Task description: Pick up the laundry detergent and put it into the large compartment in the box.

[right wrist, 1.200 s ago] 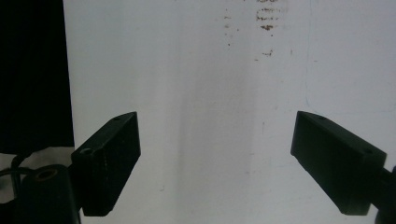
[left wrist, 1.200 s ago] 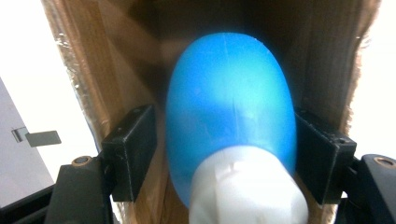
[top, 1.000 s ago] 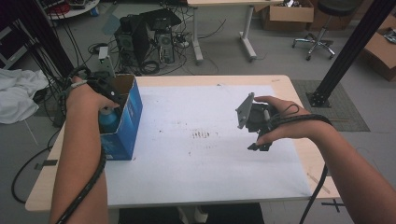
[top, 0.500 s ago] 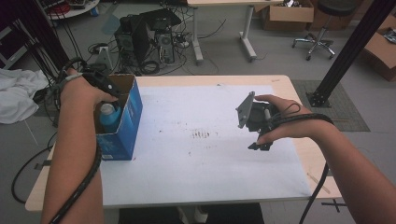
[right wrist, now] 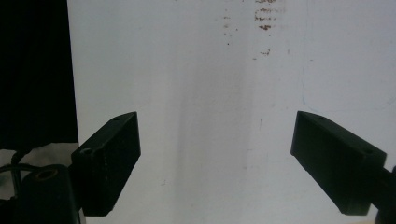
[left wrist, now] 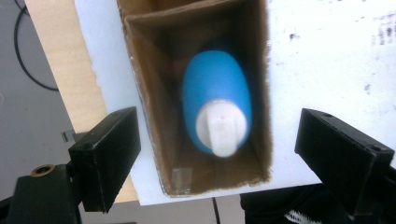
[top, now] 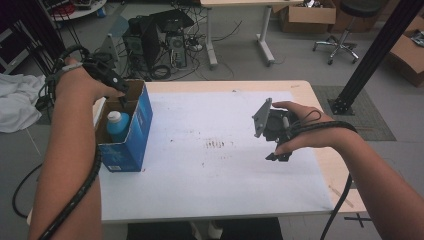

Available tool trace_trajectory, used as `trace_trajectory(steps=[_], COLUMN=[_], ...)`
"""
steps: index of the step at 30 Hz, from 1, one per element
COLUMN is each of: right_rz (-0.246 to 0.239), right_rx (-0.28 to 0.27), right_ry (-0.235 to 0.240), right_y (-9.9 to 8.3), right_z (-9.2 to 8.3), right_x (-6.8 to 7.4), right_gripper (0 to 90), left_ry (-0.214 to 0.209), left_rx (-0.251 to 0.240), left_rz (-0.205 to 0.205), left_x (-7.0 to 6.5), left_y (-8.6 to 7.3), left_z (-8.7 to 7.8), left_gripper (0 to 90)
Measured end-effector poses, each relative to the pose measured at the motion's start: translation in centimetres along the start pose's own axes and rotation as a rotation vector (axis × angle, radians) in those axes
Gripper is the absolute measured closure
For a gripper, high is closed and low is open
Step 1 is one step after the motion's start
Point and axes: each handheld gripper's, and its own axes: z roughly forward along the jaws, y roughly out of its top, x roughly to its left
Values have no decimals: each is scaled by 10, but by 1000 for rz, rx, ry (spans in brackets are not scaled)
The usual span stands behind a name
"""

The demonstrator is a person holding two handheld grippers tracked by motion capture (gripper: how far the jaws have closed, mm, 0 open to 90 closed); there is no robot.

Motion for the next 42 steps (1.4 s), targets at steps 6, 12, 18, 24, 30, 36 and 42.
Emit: trace_trajectory(steps=[6,12,18,24,30,36,42], right_rz=[2,7,15,21,30,47,53], right_rx=[1,-2,-5,-4,-2,-3,3], right_ry=[-6,-11,-11,-12,-10,-13,-6], right_y=[0,-2,-5,-8,-10,-14,-15], right_z=[-1,-3,-4,-6,-7,-9,-10], right_x=[-1,0,0,0,-1,-3,-6], right_gripper=[158,158,158,158,158,158,158], left_ry=[17,16,14,18,0,-34,-67], left_rx=[-6,-13,-24,-14,-37,-61,-86], left_rz=[31,76,114,178,283,470,664], left_x=[-8,-18,-30,-44,-60,-83,-102], left_y=[1,4,8,14,19,23,25], left_z=[-14,-24,-29,-30,-31,-25,-15], left_gripper=[93,61,45,3,1,1,1])
